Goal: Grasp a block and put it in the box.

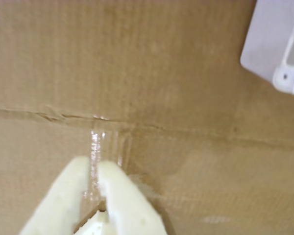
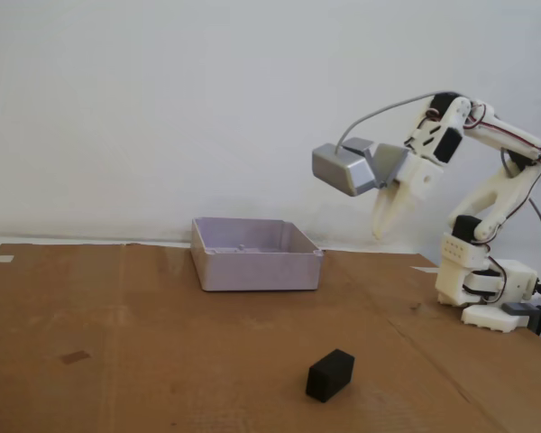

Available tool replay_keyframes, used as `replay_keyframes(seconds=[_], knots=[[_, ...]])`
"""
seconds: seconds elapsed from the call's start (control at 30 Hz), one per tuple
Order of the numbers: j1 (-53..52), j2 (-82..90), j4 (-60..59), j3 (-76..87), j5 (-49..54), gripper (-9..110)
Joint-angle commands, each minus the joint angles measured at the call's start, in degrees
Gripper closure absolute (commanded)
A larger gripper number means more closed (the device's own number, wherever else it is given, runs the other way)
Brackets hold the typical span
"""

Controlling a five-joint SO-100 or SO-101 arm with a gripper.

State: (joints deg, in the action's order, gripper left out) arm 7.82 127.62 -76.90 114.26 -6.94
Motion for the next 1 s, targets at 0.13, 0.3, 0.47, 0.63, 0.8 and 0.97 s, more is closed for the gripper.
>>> replay_keyframes(seconds=[0.13,0.3,0.47,0.63,0.8,0.97], knots=[[4.22,-3.52,14.06,-8.00,0.00,101],[6.77,-6.77,18.63,-8.35,-0.09,101],[8.96,-8.88,18.98,-8.35,-0.09,101],[11.25,-10.90,18.98,-9.05,-0.09,101],[12.48,-15.38,18.98,-13.54,-0.09,101],[13.71,-21.62,18.98,-19.60,-0.09,101]])
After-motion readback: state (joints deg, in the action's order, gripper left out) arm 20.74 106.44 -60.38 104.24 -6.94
